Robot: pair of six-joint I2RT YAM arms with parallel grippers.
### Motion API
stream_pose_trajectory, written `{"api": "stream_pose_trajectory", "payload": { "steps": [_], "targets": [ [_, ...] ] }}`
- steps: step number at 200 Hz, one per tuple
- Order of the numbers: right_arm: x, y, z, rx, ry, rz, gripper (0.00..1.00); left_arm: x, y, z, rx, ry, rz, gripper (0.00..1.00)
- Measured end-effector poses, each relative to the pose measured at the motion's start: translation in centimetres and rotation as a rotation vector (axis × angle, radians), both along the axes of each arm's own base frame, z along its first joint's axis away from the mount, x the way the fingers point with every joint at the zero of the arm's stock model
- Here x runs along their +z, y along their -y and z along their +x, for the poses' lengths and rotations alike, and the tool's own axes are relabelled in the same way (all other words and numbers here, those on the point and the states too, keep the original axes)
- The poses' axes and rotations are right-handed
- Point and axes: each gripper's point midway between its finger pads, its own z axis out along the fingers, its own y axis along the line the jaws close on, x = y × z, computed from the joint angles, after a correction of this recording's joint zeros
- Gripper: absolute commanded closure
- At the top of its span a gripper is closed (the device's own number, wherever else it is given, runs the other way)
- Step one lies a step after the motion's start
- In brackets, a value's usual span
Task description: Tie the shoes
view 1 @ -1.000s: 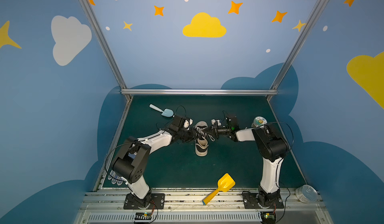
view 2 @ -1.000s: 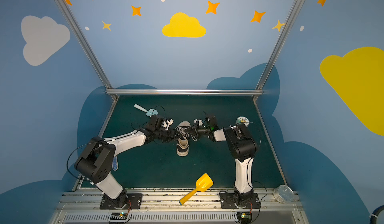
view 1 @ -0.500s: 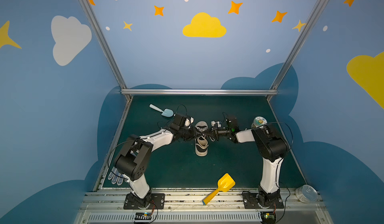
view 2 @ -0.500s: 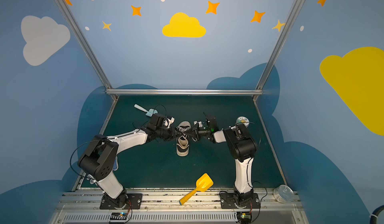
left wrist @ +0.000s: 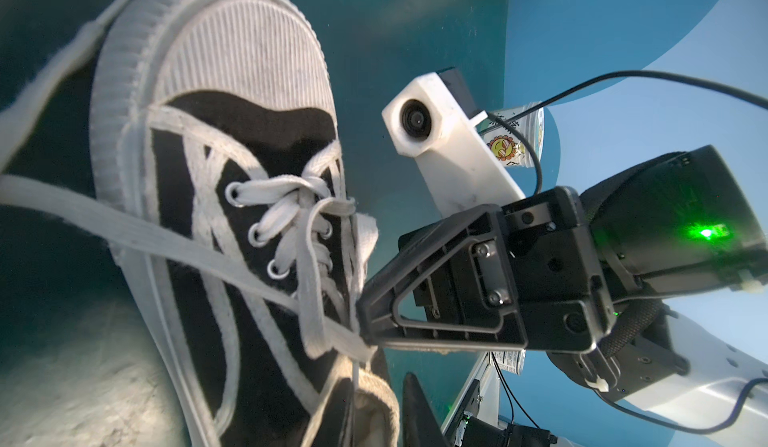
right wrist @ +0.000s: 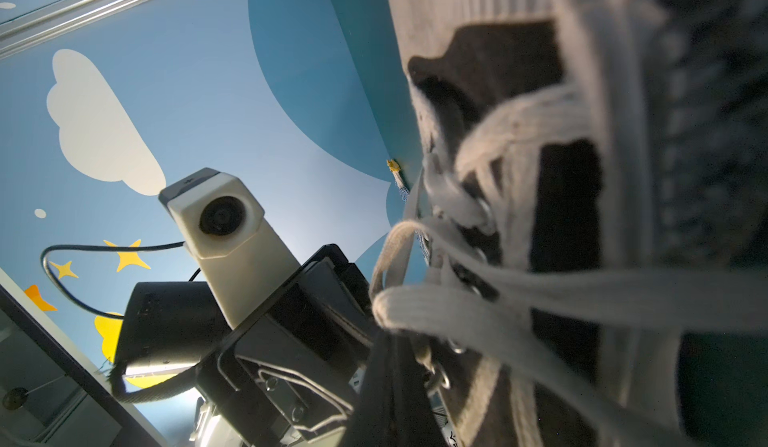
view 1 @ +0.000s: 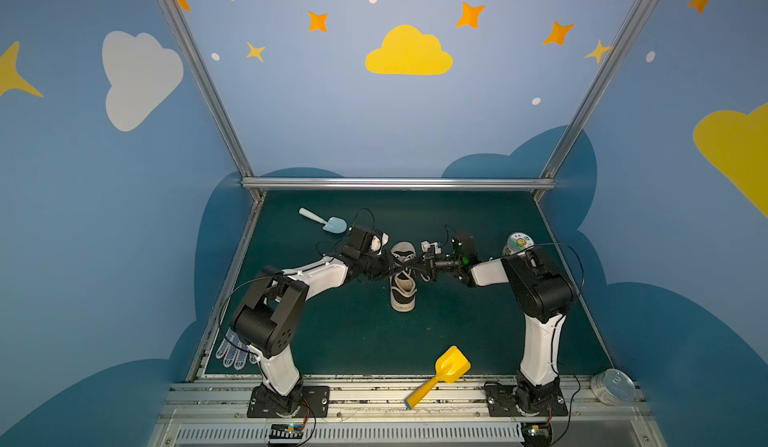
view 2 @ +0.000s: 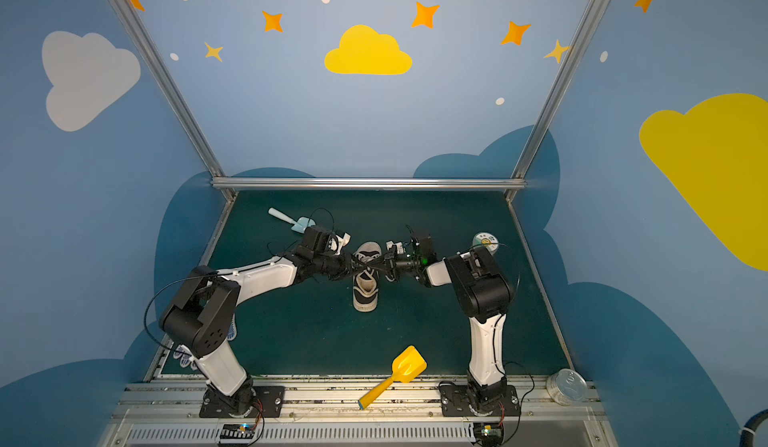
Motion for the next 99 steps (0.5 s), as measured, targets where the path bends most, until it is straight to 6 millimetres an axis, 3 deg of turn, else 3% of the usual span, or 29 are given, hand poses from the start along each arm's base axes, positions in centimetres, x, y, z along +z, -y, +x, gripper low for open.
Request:
{"api": "stream_pose_trajectory", "payload": {
  "steps": [99],
  "targets": [
    [0.02, -0.18, -0.36, 0.014, -0.005, 0.013, 1.00, -0.44, 0.13, 0.10, 0.001, -0.009, -0.003, 0.86]
  ]
}}
